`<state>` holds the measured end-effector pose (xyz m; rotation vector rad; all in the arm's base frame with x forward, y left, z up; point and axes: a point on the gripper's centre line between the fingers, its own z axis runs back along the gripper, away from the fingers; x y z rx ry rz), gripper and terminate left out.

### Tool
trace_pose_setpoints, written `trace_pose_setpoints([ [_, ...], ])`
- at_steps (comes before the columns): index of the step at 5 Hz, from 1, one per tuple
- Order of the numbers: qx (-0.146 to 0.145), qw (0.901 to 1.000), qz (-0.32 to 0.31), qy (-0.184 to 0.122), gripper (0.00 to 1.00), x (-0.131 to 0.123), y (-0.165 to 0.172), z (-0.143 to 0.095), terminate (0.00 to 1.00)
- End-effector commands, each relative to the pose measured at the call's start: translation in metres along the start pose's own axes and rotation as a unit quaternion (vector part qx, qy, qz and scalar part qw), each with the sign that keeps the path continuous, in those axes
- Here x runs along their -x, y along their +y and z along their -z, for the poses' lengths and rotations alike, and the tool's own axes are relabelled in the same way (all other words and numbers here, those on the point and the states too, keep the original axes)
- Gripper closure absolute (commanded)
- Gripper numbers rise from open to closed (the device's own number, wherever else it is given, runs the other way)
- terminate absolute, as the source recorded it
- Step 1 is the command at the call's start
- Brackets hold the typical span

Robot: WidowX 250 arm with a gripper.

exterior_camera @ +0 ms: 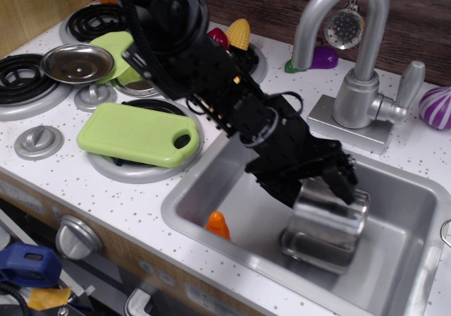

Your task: Flip pot upright in sink

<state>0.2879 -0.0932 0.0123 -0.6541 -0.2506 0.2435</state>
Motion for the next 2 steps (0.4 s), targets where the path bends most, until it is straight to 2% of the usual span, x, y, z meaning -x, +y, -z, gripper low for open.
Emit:
trace_pose_setpoints([
  [1,0.034,0.9988,-0.020,-0.030,0.00,0.0001,-0.0114,0.0102,0.00],
  [2,0.058,0.9964,-0.044,-0.043,1.00,0.0007,-0.0170,0.0150,0.00],
])
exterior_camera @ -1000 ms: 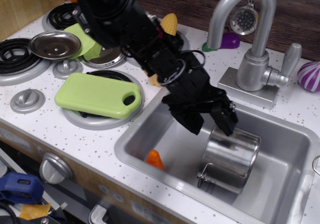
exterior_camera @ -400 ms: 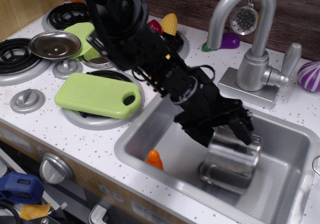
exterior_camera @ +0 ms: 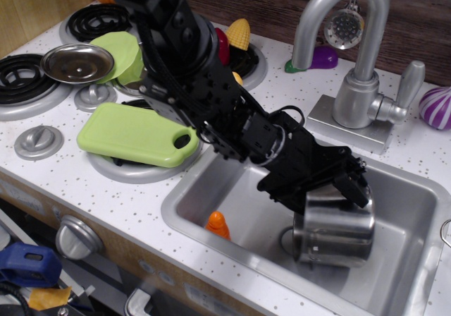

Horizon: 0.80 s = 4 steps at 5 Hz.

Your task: Flip pot upright in sink

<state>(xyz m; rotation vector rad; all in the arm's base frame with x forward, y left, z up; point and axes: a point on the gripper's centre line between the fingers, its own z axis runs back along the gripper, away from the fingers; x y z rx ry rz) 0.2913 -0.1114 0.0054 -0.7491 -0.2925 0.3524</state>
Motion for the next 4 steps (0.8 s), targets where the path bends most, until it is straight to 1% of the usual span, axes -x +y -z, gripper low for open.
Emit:
trace_pose_setpoints([
  [1,0.033,0.9994,-0.001,-0.012,1.00,-0.003,-0.009,-0.001,0.00],
  [2,0.048,0.9987,-0.016,0.002,1.00,-0.006,-0.012,-0.007,0.00],
  [3,0.028,0.9995,-0.016,0.001,1.00,-0.008,-0.015,-0.008,0.00],
  [4,-0.044,0.9990,-0.006,0.009,1.00,-0.009,-0.022,-0.010,0.00],
])
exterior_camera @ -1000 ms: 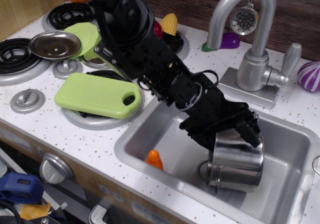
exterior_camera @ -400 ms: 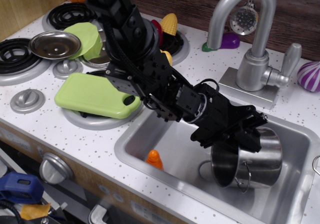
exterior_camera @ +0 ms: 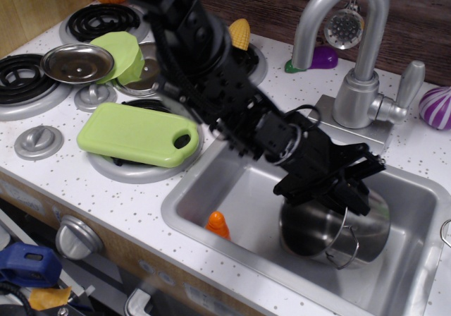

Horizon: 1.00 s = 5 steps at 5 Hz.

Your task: Flip pot upright in sink

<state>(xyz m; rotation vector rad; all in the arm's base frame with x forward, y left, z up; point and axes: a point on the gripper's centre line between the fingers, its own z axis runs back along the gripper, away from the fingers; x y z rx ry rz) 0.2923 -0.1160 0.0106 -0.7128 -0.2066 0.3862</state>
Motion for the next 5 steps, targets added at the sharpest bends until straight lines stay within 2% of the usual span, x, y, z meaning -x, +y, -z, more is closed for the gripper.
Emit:
trace_pose_setpoints([
  [1,-0.106,0.9934,0.041,-0.016,1.00,-0.010,-0.014,-0.014,0.00],
  [2,-0.169,0.9835,0.062,-0.018,1.00,-0.009,-0.010,-0.012,0.00],
  [3,-0.192,0.9785,0.069,-0.028,1.00,-0.006,-0.007,-0.007,0.00],
  [4,-0.206,0.9743,0.081,-0.040,0.00,-0.004,-0.005,-0.004,0.00],
  [5,-0.206,0.9743,0.081,-0.040,0.00,-0.004,-0.005,-0.004,0.00],
])
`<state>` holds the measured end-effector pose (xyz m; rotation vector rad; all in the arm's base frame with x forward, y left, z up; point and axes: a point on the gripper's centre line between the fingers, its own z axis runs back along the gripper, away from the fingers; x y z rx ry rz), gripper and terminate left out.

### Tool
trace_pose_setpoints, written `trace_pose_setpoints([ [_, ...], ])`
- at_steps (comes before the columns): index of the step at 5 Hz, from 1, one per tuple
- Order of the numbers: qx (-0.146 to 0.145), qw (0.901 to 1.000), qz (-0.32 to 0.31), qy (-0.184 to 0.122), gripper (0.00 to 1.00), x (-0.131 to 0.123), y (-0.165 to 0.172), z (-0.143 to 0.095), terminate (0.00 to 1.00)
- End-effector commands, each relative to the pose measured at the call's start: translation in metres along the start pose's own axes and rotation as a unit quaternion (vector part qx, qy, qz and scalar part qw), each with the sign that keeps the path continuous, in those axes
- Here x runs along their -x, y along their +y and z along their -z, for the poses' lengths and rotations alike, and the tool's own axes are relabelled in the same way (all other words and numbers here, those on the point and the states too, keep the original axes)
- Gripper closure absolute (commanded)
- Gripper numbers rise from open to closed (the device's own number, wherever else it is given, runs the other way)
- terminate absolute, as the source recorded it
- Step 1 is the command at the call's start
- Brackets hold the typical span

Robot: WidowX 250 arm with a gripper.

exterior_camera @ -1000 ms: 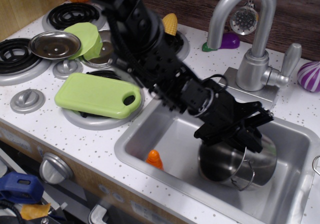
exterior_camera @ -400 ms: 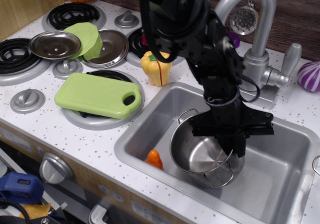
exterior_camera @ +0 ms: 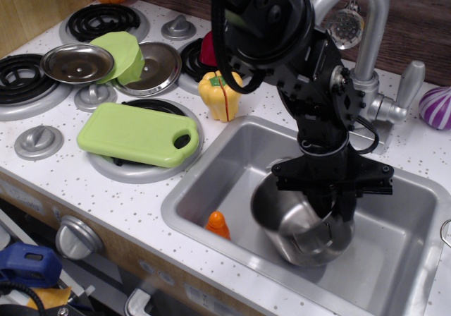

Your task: Flip pot upright in sink

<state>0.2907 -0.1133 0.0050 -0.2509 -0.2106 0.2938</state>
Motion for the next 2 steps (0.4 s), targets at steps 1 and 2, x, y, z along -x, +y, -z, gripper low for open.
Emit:
trace_pose_setpoints([
  [1,0.012,0.9998,0.003,-0.018,0.00,-0.0065,-0.0069,-0.0095,0.00],
  [2,0.012,0.9998,0.003,-0.018,0.00,-0.0065,-0.0069,-0.0095,1.00],
])
